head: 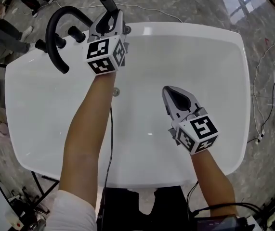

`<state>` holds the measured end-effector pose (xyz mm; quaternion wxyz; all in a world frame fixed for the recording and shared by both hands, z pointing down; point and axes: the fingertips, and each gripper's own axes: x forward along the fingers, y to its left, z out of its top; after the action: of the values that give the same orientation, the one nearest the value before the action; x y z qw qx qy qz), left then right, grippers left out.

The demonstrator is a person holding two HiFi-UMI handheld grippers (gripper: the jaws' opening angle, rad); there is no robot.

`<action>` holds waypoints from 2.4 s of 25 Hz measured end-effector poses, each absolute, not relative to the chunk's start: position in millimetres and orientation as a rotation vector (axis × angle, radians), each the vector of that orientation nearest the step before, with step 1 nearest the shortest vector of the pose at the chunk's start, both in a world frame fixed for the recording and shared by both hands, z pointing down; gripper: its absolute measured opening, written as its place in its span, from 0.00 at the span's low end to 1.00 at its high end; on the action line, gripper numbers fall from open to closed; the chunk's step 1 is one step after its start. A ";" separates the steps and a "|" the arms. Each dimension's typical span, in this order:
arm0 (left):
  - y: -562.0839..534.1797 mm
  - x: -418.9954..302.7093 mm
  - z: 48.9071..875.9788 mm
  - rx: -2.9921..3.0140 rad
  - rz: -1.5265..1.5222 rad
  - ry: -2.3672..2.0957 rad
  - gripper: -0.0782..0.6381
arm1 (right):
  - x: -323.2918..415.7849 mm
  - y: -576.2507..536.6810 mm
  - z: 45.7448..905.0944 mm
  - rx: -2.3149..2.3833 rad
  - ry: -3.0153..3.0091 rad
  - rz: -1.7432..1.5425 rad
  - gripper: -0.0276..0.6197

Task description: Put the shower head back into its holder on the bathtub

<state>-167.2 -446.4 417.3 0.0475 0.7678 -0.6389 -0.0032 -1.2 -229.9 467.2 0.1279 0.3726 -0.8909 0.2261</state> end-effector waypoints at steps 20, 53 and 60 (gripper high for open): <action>-462.6 -156.5 459.0 2.383 0.140 -1.902 0.29 | 13.0 -203.5 505.3 1.101 -2.557 0.734 0.06; -438.1 -153.1 447.1 2.352 0.291 -1.937 0.29 | 36.7 -177.5 501.7 1.183 -2.521 0.779 0.06; -383.7 -119.5 401.6 2.409 0.222 -1.899 0.29 | 47.3 -157.5 473.6 1.193 -2.528 0.780 0.06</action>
<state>-119.5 -383.7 401.6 0.0329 0.7828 -0.6171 0.0722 47.3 -157.5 473.6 0.1194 0.4082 -0.8649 0.2667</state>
